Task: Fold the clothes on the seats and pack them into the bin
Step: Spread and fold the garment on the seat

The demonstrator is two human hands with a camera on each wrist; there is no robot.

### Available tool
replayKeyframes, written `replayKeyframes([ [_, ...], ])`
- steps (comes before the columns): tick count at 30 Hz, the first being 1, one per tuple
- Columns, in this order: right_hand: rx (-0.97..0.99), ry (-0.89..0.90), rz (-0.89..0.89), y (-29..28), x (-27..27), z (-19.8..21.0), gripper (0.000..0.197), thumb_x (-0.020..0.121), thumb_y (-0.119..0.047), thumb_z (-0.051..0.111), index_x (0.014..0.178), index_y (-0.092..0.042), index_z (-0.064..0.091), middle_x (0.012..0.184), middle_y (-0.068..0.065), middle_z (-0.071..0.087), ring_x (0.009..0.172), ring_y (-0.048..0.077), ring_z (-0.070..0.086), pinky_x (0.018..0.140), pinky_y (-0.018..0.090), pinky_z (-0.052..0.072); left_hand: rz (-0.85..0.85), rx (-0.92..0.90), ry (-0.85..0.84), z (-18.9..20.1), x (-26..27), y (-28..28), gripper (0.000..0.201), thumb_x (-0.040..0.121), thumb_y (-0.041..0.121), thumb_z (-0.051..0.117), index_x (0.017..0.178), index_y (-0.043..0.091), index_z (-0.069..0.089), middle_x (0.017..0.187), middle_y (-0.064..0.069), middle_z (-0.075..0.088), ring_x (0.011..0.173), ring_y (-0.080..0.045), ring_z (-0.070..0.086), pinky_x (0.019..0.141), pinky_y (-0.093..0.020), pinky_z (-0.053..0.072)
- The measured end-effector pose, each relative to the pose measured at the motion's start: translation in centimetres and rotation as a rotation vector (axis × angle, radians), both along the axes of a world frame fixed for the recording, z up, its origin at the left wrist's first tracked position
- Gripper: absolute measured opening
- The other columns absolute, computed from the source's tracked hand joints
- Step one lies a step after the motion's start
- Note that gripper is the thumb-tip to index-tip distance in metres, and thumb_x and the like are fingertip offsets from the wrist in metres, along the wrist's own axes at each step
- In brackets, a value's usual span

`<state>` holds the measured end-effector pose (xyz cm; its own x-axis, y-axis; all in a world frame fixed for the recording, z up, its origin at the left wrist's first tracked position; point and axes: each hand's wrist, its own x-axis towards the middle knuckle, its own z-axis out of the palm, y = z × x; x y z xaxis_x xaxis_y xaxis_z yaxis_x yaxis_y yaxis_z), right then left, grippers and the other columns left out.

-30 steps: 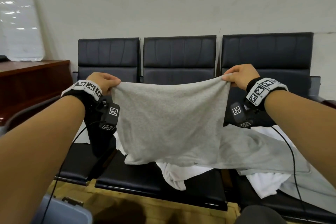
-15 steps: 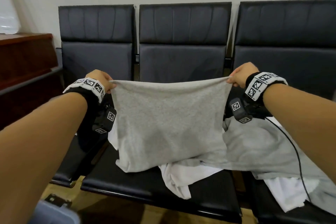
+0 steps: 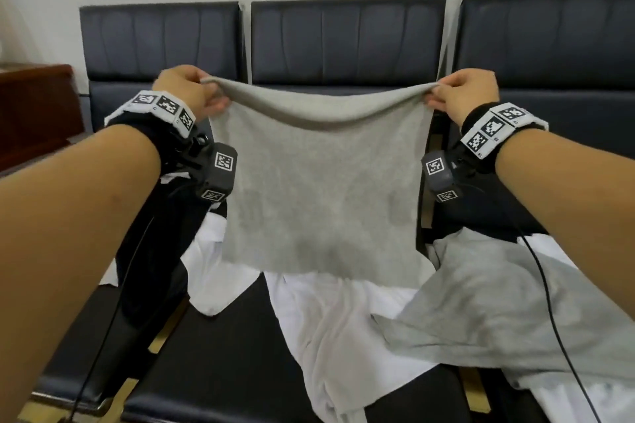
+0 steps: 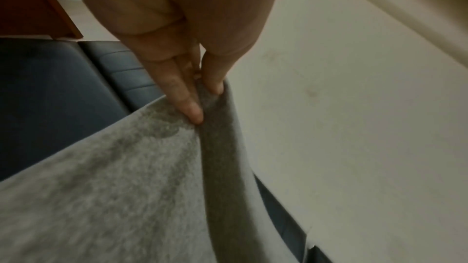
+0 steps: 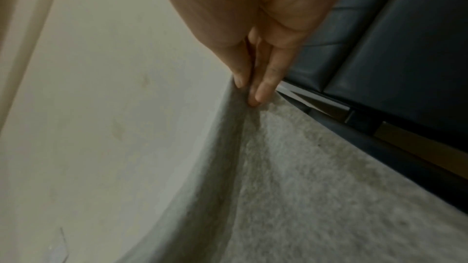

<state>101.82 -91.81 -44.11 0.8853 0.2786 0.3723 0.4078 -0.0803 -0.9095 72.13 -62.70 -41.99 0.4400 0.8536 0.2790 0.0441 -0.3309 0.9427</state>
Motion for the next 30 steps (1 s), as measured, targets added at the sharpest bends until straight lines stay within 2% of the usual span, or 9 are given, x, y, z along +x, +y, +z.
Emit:
replayKeyframes([
  [6,0.158,-0.062,0.025,-5.2,-4.7,4.6,0.018,0.090,0.001,0.061,0.078,-0.011,0.064,0.083,0.010,0.068,0.078,0.018,0.073,0.073,0.026,0.060,-0.052,0.032,-0.142,3.1,-5.3,-2.1,0.023,0.088,0.000,0.061,0.074,0.018,0.059,0.074,-0.008,0.069,0.095,-0.033,0.068,0.091,-0.043,0.054],
  [10,0.033,-0.022,0.075,-8.7,-8.7,2.2,0.019,0.090,-0.002,0.061,0.076,-0.015,0.062,0.075,0.009,0.065,0.054,0.007,0.067,0.055,0.024,0.056,-0.120,-0.068,-0.150,0.0,-9.9,-5.4,0.028,0.092,-0.006,0.053,0.072,0.012,0.059,0.083,-0.014,0.059,0.095,-0.034,0.064,0.073,-0.029,0.060],
  [15,-0.288,-0.006,0.156,-12.9,-13.8,-6.2,0.013,0.087,-0.004,0.066,0.076,-0.010,0.069,0.073,0.014,0.067,0.060,0.017,0.063,0.045,0.018,0.050,-0.202,-0.113,0.215,-9.0,-16.5,-8.7,0.036,0.091,-0.008,0.053,0.065,0.013,0.066,0.081,-0.016,0.059,0.091,-0.032,0.060,0.073,-0.032,0.060],
  [19,-0.679,-0.061,0.285,-15.3,-16.6,-13.5,0.012,0.082,-0.008,0.072,0.071,-0.012,0.074,0.066,0.006,0.069,0.060,0.014,0.061,0.048,0.019,0.046,-0.125,0.132,0.729,-16.0,-20.3,-11.2,0.010,0.088,0.003,0.066,0.086,0.012,0.071,0.074,-0.008,0.063,0.065,-0.015,0.057,0.056,-0.019,0.051],
  [22,-0.909,-0.098,0.343,-16.2,-18.4,-17.1,0.022,0.078,-0.009,0.075,0.059,-0.017,0.069,0.056,-0.002,0.063,0.056,0.003,0.052,0.046,0.010,0.041,-0.180,0.253,1.091,-19.6,-22.0,-12.3,0.013,0.083,0.019,0.073,0.095,0.020,0.075,0.095,-0.005,0.072,0.086,-0.018,0.065,0.075,-0.020,0.049],
  [24,-0.976,-0.100,0.362,-16.4,-19.2,-18.3,0.026,0.076,-0.007,0.076,0.055,-0.019,0.066,0.054,-0.003,0.062,0.055,0.008,0.054,0.052,0.015,0.043,-0.170,0.251,1.171,-20.8,-22.6,-12.8,0.014,0.081,0.025,0.075,0.095,0.023,0.076,0.105,-0.002,0.072,0.101,-0.020,0.064,0.088,-0.021,0.045],
  [26,-1.063,-0.121,0.371,-16.6,-19.8,-18.6,0.019,0.075,-0.009,0.077,0.059,-0.017,0.069,0.052,-0.010,0.061,0.057,0.008,0.055,0.055,0.014,0.041,-0.162,0.253,1.170,-21.2,-22.9,-13.5,0.014,0.081,0.026,0.075,0.095,0.023,0.076,0.106,-0.001,0.071,0.103,-0.021,0.063,0.088,-0.020,0.043],
  [28,-1.179,-0.160,0.385,-16.8,-20.1,-18.7,0.004,0.074,-0.012,0.079,0.072,-0.014,0.076,0.064,-0.007,0.065,0.065,0.010,0.057,0.057,0.014,0.041,-0.172,0.247,1.176,-21.4,-22.8,-14.0,0.013,0.081,0.024,0.075,0.094,0.023,0.076,0.099,0.002,0.070,0.101,-0.019,0.063,0.085,-0.019,0.043],
  [30,-1.294,-0.164,0.416,-16.9,-20.1,-19.0,0.008,0.072,-0.013,0.080,0.079,-0.015,0.077,0.072,-0.003,0.066,0.071,0.012,0.059,0.056,0.013,0.042,-0.232,0.229,1.252,-21.4,-22.8,-14.7,0.014,0.081,0.020,0.075,0.095,0.023,0.076,0.090,0.007,0.065,0.098,-0.016,0.062,0.082,-0.019,0.044],
])
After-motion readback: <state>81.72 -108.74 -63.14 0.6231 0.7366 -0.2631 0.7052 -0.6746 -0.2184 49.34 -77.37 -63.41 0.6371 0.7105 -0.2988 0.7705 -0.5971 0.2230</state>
